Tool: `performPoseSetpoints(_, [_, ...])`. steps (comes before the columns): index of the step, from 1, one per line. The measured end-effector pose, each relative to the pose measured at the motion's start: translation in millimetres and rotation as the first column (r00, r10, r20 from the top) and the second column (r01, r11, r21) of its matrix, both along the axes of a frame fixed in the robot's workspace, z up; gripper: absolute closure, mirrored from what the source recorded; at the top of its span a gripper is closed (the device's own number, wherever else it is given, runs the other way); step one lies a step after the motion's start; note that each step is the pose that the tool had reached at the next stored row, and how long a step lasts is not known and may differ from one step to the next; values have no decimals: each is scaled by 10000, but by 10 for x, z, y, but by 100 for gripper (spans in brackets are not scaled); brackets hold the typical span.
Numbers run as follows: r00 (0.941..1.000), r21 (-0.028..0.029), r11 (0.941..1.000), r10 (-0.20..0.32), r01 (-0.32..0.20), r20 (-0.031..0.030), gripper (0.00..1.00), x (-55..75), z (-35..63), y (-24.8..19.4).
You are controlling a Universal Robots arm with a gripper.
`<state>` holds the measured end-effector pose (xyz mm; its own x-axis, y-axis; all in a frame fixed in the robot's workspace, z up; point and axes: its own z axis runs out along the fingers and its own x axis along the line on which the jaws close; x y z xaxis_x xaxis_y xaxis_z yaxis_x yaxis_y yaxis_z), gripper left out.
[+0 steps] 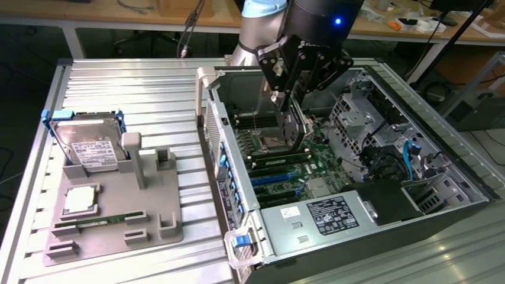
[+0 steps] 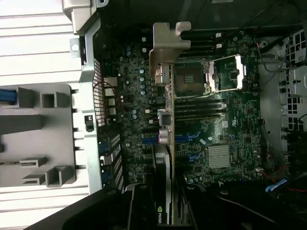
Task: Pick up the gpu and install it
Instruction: 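Pick up the gpu and move the gpu toward the slot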
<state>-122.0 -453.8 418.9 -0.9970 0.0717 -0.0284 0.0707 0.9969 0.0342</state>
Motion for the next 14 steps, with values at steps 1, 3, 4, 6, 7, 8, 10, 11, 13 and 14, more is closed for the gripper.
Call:
performPoseSetpoints(1, [10000, 0, 10000, 0, 0, 0, 73, 9, 0, 0])
performPoseSetpoints(3, [10000, 0, 10000, 0, 0, 1, 73, 29, 0, 0])
performPoseSetpoints(4, [10000, 0, 10000, 0, 0, 0, 73, 39, 0, 0])
performPoseSetpoints(6, [10000, 1, 10000, 0, 0, 1, 73, 61, 0, 0])
performPoseSetpoints(7, [10000, 1, 10000, -1, 1, 0, 73, 75, 0, 0])
performPoseSetpoints(8, [10000, 0, 10000, -1, 1, 0, 73, 88, 0, 0])
performPoseSetpoints(10, [10000, 0, 10000, 0, 0, 0, 73, 130, 0, 0])
performPoseSetpoints(11, [10000, 0, 10000, 0, 0, 0, 73, 141, 0, 0])
performPoseSetpoints(13, [10000, 0, 10000, 0, 0, 0, 73, 165, 0, 0])
performPoseSetpoints(14, [10000, 1, 10000, 0, 0, 1, 73, 176, 0, 0])
